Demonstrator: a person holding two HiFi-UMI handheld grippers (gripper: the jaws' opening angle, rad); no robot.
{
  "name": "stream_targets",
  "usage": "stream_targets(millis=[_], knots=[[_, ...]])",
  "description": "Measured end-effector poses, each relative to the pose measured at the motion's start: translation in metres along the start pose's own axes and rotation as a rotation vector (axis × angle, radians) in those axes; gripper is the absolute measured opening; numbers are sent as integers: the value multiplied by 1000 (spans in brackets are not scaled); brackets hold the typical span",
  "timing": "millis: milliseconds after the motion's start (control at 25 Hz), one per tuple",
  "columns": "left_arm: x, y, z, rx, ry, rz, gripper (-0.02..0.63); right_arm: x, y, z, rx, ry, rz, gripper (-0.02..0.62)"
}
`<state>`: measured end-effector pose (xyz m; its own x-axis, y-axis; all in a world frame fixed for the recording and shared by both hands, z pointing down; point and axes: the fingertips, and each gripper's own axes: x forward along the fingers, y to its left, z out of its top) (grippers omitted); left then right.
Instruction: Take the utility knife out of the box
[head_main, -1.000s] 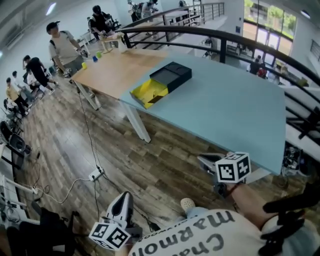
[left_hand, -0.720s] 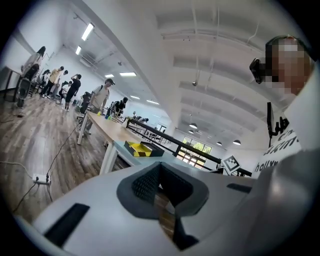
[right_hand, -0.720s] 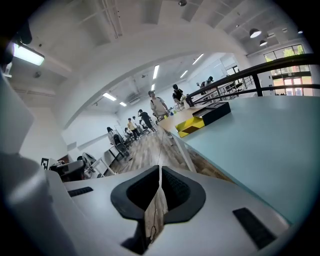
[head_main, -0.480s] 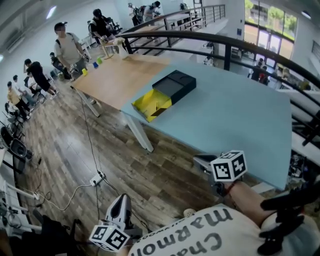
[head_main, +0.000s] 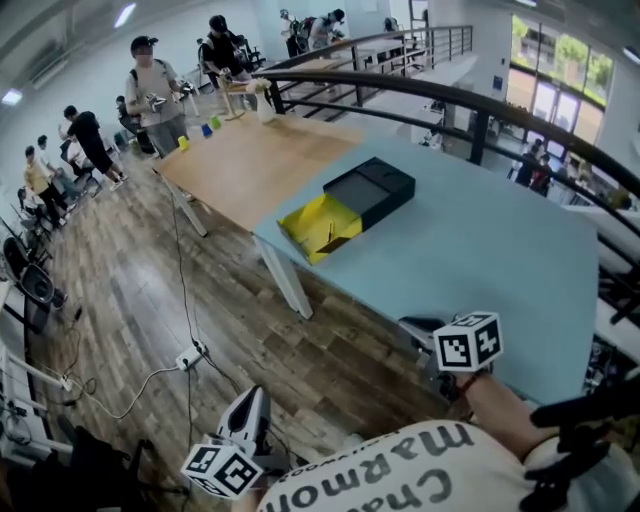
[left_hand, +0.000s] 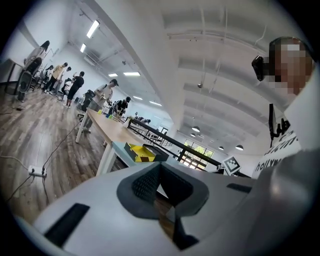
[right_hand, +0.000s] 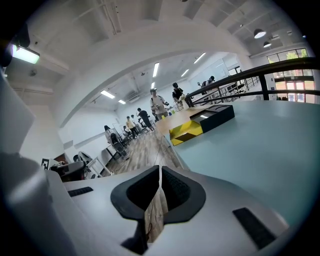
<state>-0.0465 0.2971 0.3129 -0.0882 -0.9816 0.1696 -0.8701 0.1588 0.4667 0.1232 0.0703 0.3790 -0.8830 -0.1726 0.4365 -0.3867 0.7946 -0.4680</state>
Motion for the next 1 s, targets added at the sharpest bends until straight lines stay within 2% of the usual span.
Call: stream_targets(millis=[320, 560, 680, 840, 1000], knots=[[30, 10, 5, -13, 40, -24, 2, 14, -15, 6, 42, 8, -31, 41], [75, 33, 15, -10, 72, -65, 2, 38, -39, 14, 89, 0, -77, 41], [97, 48, 34, -10, 80, -91, 2, 54, -40, 29, 112, -8, -92, 41], [128, 63, 67, -15, 70, -140, 2, 71, -33, 63, 49, -24, -119, 41], [157, 75, 95, 6, 76, -192, 2, 90, -30, 93, 61, -61, -133, 41]])
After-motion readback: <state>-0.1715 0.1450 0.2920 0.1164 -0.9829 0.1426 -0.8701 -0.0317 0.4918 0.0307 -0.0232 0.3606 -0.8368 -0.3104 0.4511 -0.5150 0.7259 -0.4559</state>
